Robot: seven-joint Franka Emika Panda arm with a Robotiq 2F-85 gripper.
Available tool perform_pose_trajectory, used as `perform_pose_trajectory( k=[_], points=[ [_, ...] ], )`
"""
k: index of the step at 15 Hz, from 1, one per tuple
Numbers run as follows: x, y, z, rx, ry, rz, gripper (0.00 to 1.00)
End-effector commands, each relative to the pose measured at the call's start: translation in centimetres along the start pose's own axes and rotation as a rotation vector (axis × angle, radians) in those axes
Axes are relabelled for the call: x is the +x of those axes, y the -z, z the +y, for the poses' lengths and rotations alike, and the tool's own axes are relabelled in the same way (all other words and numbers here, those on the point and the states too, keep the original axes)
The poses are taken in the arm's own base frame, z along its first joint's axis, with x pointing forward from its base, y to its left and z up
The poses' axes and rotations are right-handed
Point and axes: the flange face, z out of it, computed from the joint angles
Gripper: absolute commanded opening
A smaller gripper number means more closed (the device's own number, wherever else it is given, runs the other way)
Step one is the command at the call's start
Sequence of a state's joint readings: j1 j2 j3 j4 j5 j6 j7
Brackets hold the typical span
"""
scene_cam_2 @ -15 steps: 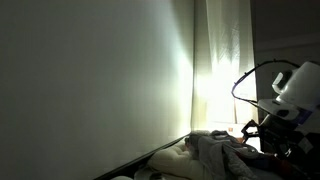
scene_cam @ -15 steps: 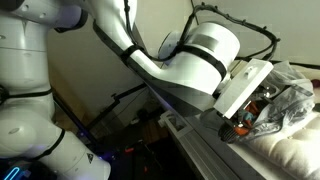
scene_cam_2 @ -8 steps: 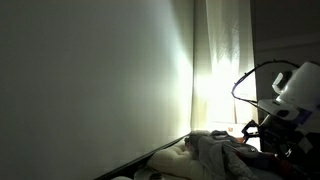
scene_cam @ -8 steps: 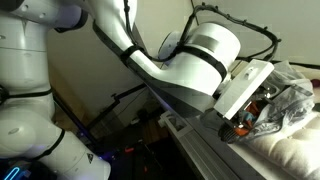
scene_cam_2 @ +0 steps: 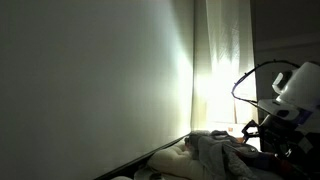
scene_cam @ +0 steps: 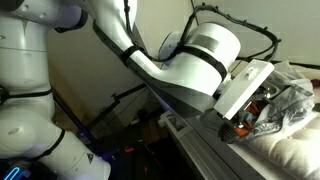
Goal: Close the bag
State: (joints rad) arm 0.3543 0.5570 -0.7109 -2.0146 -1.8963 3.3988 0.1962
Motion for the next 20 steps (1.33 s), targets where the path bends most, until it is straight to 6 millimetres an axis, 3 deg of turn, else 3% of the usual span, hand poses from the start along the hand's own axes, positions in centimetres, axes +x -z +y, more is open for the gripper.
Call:
perform_pose_trajectory(
  k=[1, 7, 11, 16, 20],
  points=[
    [1.0, 0.8, -0.6, 0.016, 0.042, 0.013, 1.00],
    [6.7, 2.1, -2.1, 0.047, 0.247, 0.036, 1.00],
    [9.5, 2.5, -1.6, 0.043, 0.338, 0.034, 1.00],
    [10.0, 2.9, -0.8, 0.019, 0.386, 0.016, 1.00],
    [10.5, 3.9, 3.0, -0.070, 0.492, -0.012, 1.00]
  ],
)
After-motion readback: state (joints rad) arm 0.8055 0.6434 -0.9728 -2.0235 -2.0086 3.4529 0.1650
